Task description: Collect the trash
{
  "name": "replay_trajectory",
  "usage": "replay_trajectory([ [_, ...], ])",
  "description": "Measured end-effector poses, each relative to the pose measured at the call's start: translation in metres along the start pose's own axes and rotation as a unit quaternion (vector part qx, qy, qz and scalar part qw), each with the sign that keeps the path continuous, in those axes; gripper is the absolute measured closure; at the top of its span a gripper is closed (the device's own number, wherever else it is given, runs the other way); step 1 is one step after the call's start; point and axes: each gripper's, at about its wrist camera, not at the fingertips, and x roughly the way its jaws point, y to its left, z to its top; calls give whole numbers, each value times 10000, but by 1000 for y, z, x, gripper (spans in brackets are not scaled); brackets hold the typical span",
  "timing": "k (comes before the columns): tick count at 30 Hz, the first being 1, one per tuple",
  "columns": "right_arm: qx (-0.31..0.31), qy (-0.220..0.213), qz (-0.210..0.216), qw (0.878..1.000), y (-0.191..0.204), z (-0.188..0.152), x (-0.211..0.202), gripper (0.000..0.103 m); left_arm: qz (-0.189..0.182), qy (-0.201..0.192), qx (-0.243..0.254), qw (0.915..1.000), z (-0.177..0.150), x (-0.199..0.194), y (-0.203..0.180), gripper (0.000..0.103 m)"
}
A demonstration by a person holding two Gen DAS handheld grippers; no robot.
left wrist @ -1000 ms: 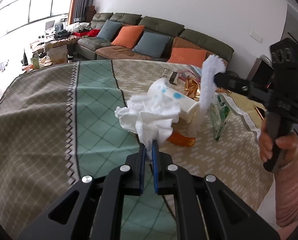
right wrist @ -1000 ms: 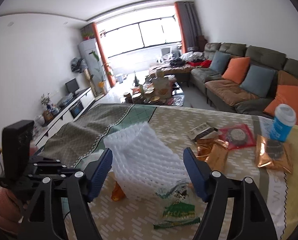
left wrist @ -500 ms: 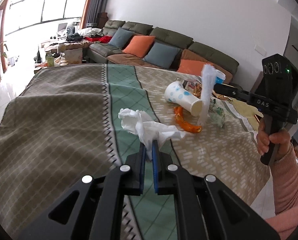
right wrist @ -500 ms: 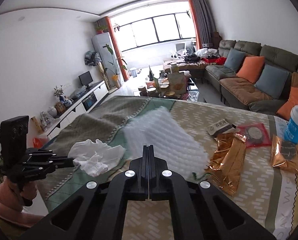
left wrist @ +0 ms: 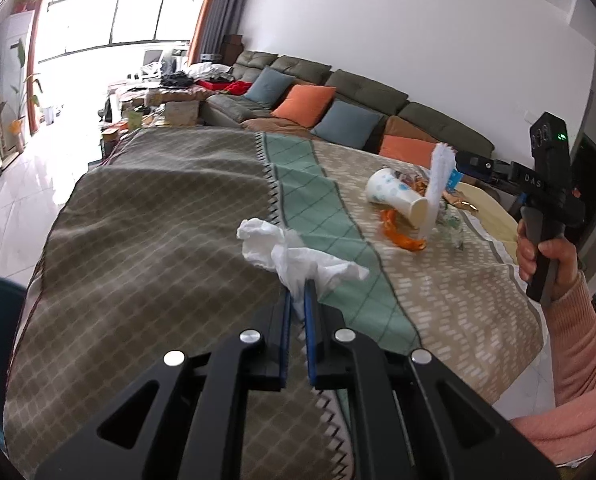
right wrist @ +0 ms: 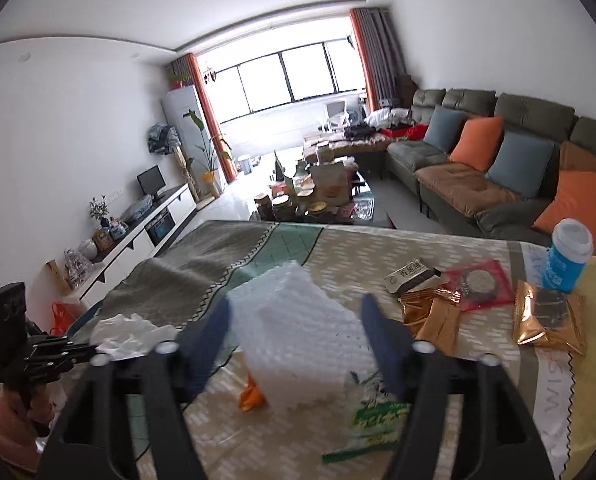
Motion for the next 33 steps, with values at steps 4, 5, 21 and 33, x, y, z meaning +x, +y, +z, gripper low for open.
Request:
replay_trajectory([
  [4,-236,389,63,9989,-2,2,29,27,88,72,-92,9999,-6,1,7,95],
  [5,-277,475,122,9984,-2,2,35,36,106,93,-107,9998,-8,2,8,95],
  [21,-257,604,491,9966,18,-19,22,103,315,3,-158,9994,-17,-10,22,55],
  [33,-742,478,-331,9955,35,-26,11,39,122,286,-222,9993,2,26,16,45],
])
